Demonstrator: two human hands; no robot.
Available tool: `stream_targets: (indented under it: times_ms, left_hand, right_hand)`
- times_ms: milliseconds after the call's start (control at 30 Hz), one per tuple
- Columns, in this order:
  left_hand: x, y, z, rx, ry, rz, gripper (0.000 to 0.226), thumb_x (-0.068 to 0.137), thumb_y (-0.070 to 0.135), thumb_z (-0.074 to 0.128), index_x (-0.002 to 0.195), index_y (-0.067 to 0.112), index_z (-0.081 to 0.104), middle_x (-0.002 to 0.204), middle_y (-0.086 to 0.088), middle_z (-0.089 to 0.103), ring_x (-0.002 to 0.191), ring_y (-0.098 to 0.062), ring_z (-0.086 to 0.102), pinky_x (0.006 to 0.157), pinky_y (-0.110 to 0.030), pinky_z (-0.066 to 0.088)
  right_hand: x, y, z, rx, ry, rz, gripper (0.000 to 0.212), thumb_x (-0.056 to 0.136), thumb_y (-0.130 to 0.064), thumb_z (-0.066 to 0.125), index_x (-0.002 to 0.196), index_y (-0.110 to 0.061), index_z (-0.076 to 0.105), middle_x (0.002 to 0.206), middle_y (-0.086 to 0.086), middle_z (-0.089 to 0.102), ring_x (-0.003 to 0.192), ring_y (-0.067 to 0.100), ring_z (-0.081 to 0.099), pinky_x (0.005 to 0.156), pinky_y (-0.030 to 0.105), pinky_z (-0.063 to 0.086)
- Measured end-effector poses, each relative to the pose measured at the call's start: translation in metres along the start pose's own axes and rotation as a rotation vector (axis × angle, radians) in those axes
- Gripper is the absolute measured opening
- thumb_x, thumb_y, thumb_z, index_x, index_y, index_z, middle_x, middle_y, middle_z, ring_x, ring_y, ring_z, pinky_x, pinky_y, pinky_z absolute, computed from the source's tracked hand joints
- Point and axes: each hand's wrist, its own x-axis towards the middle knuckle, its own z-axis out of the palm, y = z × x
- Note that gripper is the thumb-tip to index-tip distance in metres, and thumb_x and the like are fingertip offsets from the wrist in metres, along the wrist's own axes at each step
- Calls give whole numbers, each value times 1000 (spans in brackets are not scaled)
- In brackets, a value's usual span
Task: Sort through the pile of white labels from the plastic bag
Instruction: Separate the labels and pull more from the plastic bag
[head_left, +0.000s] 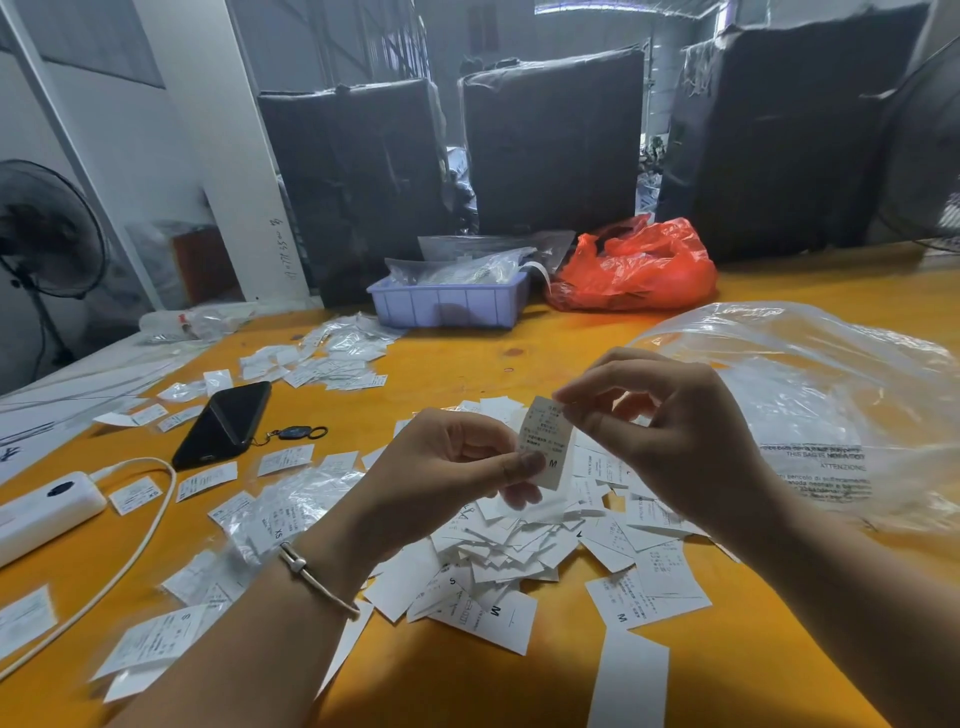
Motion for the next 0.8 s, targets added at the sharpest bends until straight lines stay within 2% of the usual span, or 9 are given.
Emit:
stream_targets:
  times_ms: [100, 167, 233, 300, 400, 533, 633, 667, 800]
  left_hand:
    - [0, 0, 0, 14, 6, -2, 21, 79, 38, 70, 89, 21, 78, 85, -3, 77, 73, -14, 72, 65, -15, 51]
    - [0, -2, 0, 31, 13, -4, 23, 78, 37, 70, 90, 18, 77, 88, -1, 77, 75, -13, 72, 66, -16, 52]
    - [1, -4, -1, 34, 26, -11, 28, 77, 37, 70, 90, 14, 77, 90, 0, 77, 81, -15, 73, 70, -22, 56]
    - [2, -5, -2, 59, 43, -13, 33, 77, 39, 70, 90, 9, 77, 90, 0, 77, 88, -17, 71, 75, -31, 56]
    - [2, -4, -1, 81, 50, -4, 34, 78, 40, 70, 89, 9, 76, 89, 0, 76, 89, -15, 70, 75, -28, 55]
    - [3, -3, -1, 86, 67, -5, 25, 78, 38, 70, 87, 16, 77, 88, 1, 77, 88, -15, 71, 76, -27, 56]
    - [2, -4, -4, 71, 82, -8, 6, 86, 18, 73, 91, 16, 77, 90, 0, 77, 88, -12, 71, 72, -20, 55]
    - [1, -5, -6, 91, 104, -8, 8, 86, 14, 72, 90, 20, 76, 90, 1, 76, 86, -12, 71, 71, -20, 55]
    - [0, -8, -21, 413, 265, -65, 13, 82, 14, 63, 78, 24, 70, 75, -3, 70, 72, -18, 66, 66, -35, 54]
  right_hand:
    - [1, 1, 0, 17, -14, 27, 15, 80, -2, 72, 84, -17, 75, 80, -4, 69, 74, 11, 63, 59, 20, 50]
    - [1, 3, 0, -14, -48, 36, 15, 81, -3, 71, 85, -17, 76, 81, -4, 68, 73, 13, 62, 58, 27, 51]
    - [0, 3, 2, -44, -87, 41, 15, 82, -4, 70, 86, -17, 76, 83, -6, 66, 72, 14, 61, 58, 30, 51]
    - [-2, 4, 3, -82, -122, 19, 13, 82, -7, 71, 86, -18, 76, 84, -8, 64, 74, 12, 60, 57, 25, 48]
    - [-3, 5, 3, -166, -161, -22, 9, 84, -25, 68, 86, -23, 77, 86, -11, 62, 79, 9, 59, 58, 26, 49]
    - [-3, 5, 2, -179, -189, -31, 30, 85, -48, 57, 89, -26, 77, 93, -14, 61, 84, 9, 59, 60, 31, 52]
    - [-3, 11, 0, -169, -117, -61, 26, 87, -43, 60, 95, -22, 75, 93, -11, 63, 80, 8, 60, 58, 29, 51]
    - [-3, 13, -1, -216, -70, -73, 24, 88, -39, 62, 95, -20, 75, 92, -10, 64, 76, 8, 60, 56, 31, 51]
    - [-3, 26, -8, -654, 60, -52, 10, 84, -20, 68, 79, -13, 73, 77, -3, 66, 61, 16, 58, 49, 32, 50]
